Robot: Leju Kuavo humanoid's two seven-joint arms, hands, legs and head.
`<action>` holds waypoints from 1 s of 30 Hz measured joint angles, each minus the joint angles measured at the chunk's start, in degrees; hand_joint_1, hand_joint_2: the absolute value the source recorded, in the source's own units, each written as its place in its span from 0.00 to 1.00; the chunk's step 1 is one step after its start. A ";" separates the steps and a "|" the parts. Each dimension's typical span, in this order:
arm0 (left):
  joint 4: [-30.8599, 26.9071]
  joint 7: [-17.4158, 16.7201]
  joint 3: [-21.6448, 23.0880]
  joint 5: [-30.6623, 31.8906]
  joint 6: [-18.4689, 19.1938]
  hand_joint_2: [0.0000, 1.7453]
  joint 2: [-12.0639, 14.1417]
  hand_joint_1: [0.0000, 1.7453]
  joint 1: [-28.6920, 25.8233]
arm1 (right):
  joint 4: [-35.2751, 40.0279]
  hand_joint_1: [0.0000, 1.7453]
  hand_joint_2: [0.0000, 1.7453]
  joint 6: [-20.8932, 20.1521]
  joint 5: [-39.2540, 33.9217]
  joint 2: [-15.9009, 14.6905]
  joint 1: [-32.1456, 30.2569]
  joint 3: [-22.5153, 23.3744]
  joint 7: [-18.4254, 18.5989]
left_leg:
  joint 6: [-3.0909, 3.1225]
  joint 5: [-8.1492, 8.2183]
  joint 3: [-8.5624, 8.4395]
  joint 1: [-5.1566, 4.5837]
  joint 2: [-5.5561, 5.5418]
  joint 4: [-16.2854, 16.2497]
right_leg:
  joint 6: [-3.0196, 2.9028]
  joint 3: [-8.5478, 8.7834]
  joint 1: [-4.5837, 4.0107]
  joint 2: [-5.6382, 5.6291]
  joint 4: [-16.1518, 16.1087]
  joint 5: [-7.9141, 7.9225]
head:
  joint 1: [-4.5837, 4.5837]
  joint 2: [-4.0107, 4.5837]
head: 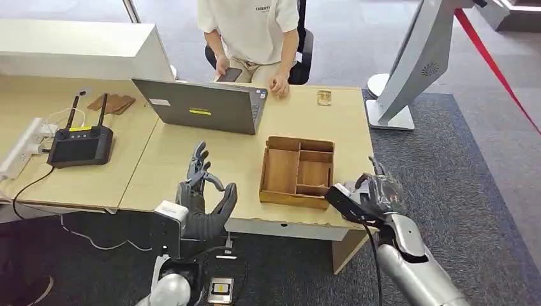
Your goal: Pass the card to the sensor for recognition and then transmit it.
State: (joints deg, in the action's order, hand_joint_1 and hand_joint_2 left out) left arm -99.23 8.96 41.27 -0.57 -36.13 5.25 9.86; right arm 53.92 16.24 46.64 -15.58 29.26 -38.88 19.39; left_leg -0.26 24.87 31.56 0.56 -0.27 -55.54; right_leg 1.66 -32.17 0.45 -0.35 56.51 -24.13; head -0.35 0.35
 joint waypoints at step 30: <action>0.52 0.39 0.26 1.86 0.00 1.00 0.00 0.00 -0.92 | -11.26 1.00 1.00 2.08 -3.41 1.97 1.31 0.04 -2.10 | 0.00 0.00 0.00 0.00 0.00 0.00 | 0.00 0.01 0.00 0.00 0.00 0.00 | 0.00 0.00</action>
State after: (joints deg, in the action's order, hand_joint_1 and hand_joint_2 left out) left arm -98.71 9.35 41.53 1.29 -36.13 5.25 8.94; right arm 42.66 18.32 43.23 -13.62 30.58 -38.84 17.29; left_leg -0.26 24.87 31.56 0.56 -0.27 -55.54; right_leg 1.66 -32.16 0.45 -0.34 56.52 -24.13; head -0.35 0.35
